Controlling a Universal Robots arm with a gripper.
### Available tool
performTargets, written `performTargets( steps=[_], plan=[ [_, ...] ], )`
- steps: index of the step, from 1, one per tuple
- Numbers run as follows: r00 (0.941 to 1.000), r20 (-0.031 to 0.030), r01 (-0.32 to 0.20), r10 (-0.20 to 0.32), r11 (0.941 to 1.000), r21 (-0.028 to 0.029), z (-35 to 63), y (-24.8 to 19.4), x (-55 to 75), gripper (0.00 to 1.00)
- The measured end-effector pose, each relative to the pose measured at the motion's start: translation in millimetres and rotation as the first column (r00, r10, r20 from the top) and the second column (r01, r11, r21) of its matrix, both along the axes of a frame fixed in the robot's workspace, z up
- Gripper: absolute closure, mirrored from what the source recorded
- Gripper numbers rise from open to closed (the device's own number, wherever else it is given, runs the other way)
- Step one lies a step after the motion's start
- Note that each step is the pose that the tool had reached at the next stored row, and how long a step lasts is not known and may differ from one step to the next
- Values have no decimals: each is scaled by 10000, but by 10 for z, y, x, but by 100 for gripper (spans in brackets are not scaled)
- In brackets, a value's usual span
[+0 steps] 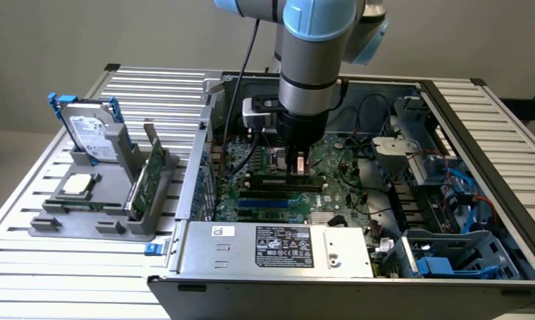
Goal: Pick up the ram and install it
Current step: 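Insert the ram into the slot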
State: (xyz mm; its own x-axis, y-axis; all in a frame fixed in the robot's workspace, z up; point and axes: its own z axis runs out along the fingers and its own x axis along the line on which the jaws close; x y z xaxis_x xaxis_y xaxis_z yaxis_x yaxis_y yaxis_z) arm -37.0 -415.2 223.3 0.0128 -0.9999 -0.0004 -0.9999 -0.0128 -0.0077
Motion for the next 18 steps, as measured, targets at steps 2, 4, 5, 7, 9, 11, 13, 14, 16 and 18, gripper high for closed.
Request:
performTargets(
  steps=[2, 4, 5, 7, 9, 11, 13, 14, 16, 18],
  plan=[
    [10000, -1, 8, -8, 10000, -3, -2, 0, 0, 86],
    [10000, -1, 17, -17, 10000, -3, -5, 0, 0, 86],
    [10000, 0, 25, -25, 10000, -3, -7, 0, 0, 86],
    [10000, -1, 51, -51, 10000, -3, -10, 0, 0, 86],
    [10000, 0, 80, -80, 10000, -3, -11, 0, 0, 86],
    [9999, 0, 100, -100, 9999, -3, -11, 0, 0, 86],
    [9999, 1, 115, -115, 9999, -2, -11, 0, -1, 86],
    [9999, 1, 119, -119, 9999, -2, -11, 0, -1, 86],
    [9999, 0, 126, -126, 9999, -3, -11, 0, -2, 86],
    [9999, 0, 131, -131, 9999, -2, -12, 0, -3, 86]
  ],
)
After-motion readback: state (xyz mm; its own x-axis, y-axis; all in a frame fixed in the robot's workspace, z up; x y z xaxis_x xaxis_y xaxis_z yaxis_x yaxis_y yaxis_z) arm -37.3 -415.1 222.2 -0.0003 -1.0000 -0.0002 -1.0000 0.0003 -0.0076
